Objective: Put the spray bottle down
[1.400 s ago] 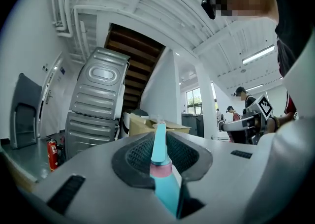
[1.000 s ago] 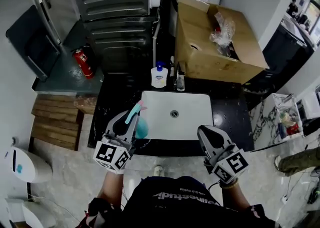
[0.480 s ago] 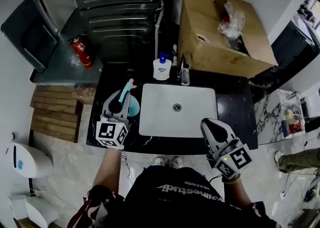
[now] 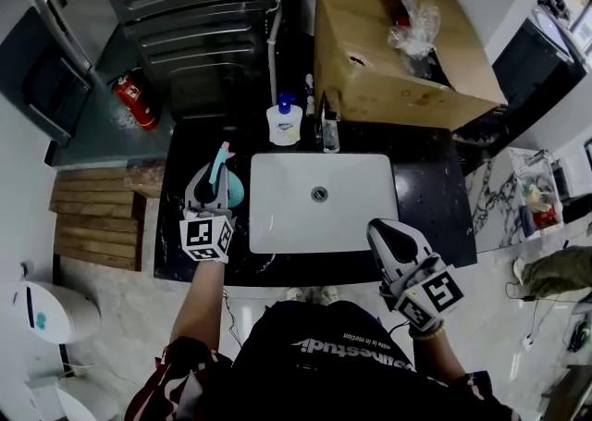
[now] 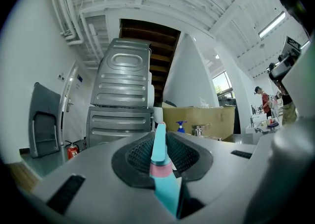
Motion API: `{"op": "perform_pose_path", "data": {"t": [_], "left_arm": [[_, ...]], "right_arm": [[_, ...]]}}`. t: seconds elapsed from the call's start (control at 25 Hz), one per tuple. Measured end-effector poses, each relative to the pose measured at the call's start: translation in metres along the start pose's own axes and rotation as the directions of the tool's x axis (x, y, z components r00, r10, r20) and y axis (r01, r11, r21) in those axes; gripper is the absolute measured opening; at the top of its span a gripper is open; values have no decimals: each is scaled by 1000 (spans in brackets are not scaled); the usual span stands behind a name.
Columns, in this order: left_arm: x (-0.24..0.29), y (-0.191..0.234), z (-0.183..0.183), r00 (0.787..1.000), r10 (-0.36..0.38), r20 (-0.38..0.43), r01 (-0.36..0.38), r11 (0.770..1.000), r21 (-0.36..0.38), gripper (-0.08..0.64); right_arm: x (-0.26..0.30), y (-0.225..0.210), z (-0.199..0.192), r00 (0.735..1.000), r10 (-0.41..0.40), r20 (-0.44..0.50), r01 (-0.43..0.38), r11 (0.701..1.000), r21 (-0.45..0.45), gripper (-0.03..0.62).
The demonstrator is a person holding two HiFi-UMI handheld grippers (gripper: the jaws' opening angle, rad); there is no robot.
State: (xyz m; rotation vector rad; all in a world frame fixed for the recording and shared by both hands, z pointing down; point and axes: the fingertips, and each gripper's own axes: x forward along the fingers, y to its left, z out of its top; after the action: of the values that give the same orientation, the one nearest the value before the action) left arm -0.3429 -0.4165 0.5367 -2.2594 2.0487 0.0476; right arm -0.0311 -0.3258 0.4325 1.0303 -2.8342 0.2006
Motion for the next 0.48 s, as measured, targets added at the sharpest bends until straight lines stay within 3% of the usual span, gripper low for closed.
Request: {"op": "perform_pose_path", "data": {"t": [0.2, 0.36, 0.48], "left_arm": [[-3, -3, -4, 1000, -15, -17, 14, 1000, -24, 84], [-5, -4, -6, 999, -21, -37, 20, 999, -41, 229], [-16, 0, 10, 1000, 6, -6, -6, 999, -31, 247]], "right_arm": [[1, -2, -7, 1000, 7, -14, -7, 1000, -6, 44], [5, 0, -8, 1000, 19, -13, -19, 1000, -13, 44], [8, 1, -6, 1000, 27, -5, -27, 1000, -12, 44]]}}
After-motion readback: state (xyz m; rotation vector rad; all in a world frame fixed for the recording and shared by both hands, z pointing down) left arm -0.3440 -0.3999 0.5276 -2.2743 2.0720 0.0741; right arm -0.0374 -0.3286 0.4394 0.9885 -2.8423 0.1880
